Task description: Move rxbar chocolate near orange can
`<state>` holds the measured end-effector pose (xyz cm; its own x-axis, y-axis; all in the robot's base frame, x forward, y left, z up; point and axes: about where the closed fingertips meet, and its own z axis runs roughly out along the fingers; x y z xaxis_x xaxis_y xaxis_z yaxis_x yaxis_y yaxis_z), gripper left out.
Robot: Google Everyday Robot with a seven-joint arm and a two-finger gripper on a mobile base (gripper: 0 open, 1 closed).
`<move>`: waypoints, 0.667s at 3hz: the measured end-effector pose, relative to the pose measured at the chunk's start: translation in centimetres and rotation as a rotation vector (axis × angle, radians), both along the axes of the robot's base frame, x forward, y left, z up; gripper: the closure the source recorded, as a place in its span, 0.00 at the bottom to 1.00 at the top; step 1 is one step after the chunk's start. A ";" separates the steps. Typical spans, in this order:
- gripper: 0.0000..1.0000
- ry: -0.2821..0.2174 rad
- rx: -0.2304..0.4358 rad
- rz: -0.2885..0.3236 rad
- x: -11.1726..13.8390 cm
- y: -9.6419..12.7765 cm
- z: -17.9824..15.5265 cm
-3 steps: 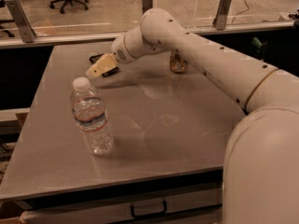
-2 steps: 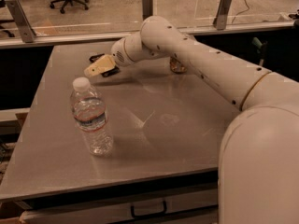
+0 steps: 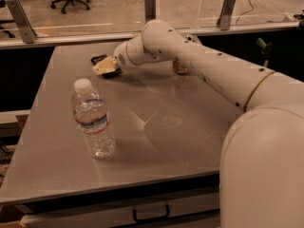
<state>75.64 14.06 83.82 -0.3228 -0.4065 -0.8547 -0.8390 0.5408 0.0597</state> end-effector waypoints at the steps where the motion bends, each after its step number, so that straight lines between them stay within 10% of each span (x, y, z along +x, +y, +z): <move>1: 0.64 0.000 -0.023 -0.002 -0.3 0.0 -0.2; 2: 0.87 -0.022 -0.059 0.007 -1.0 -0.4 0.0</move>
Offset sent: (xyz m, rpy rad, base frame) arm -0.0183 -0.0147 0.0076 -0.1042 -0.0550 0.0107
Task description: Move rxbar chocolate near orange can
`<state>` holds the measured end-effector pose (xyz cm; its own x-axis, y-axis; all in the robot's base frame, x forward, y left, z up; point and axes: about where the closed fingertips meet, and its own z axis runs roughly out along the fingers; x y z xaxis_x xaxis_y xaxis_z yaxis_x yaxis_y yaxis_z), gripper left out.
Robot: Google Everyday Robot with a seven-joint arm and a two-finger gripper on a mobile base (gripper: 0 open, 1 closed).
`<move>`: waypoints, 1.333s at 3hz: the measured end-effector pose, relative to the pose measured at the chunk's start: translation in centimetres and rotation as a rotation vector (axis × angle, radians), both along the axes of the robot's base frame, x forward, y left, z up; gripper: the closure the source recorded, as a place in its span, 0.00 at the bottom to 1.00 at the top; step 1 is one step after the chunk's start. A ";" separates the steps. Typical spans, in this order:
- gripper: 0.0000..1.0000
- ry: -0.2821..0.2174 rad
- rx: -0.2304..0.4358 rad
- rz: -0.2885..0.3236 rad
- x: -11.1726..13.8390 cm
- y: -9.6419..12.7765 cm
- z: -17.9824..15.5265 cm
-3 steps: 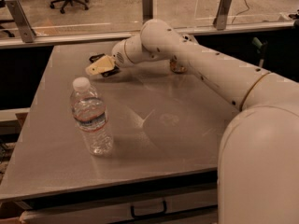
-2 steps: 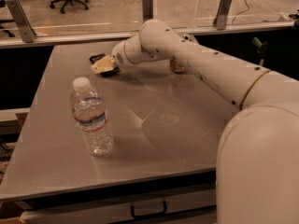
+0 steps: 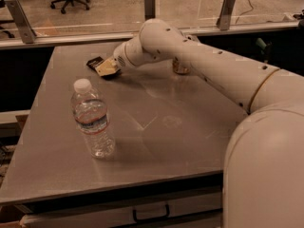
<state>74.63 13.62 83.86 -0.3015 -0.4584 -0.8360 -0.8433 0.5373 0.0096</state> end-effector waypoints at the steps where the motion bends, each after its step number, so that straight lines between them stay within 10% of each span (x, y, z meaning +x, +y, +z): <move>1: 1.00 -0.072 -0.053 0.026 -1.6 -1.2 2.1; 3: 1.00 -0.230 -0.215 0.109 -7.6 -6.8 8.9; 4: 1.00 -0.200 -0.283 0.120 -10.8 -10.6 8.7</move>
Offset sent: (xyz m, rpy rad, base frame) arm -0.0854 -0.0747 0.1369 -0.2679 -0.3614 0.1205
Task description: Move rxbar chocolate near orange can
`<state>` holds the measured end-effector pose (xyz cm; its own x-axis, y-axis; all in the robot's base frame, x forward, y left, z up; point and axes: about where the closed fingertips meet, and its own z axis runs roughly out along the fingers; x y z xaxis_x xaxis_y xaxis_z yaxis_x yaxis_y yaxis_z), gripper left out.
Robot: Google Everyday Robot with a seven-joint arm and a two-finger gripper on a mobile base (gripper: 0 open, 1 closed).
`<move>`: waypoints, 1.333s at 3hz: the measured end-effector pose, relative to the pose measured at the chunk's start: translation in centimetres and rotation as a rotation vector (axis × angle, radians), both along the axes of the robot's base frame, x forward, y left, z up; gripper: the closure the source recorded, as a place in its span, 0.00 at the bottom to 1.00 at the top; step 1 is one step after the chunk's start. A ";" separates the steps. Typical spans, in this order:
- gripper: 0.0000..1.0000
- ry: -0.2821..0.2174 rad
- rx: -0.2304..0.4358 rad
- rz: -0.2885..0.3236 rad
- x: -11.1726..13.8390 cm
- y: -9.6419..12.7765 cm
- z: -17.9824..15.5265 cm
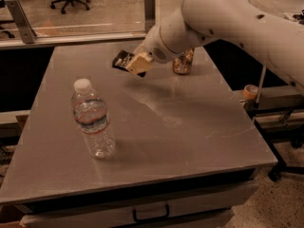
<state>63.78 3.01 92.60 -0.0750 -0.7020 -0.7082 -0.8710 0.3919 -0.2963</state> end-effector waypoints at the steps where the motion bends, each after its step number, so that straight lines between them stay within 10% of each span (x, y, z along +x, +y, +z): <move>1: 1.00 0.055 -0.041 -0.032 -2.4 -4.1 -1.8; 4: 1.00 0.158 -0.116 -0.232 -6.2 -14.7 -5.7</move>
Offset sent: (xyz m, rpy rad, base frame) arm -0.0723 -0.1435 -0.0653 -0.1169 0.1923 -0.1900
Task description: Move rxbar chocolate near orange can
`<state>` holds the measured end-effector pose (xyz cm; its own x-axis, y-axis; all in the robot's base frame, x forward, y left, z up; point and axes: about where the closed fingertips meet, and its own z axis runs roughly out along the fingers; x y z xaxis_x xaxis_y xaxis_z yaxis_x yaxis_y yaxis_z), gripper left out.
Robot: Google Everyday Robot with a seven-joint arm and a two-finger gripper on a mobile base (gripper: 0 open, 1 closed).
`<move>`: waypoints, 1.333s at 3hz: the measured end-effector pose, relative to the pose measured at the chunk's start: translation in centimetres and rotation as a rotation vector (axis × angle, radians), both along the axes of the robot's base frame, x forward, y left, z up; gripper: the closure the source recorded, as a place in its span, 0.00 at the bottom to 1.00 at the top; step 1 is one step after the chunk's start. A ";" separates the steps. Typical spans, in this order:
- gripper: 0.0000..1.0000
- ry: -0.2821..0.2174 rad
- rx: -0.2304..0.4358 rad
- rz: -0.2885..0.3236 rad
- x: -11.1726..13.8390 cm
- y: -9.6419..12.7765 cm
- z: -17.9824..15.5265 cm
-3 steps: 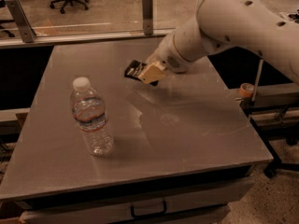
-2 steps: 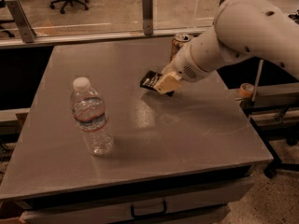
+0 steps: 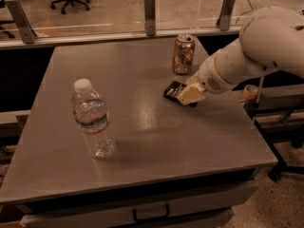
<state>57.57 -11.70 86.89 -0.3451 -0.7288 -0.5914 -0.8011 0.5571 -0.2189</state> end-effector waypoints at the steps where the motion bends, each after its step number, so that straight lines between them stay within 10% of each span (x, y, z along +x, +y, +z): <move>1: 1.00 -0.029 -0.007 -0.041 1.1 -1.5 0.2; 4: 0.36 -0.085 -0.023 -0.139 4.1 -4.4 0.5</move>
Offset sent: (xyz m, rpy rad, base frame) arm 0.0389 -0.0451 0.0015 -0.0165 -0.0720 -0.1319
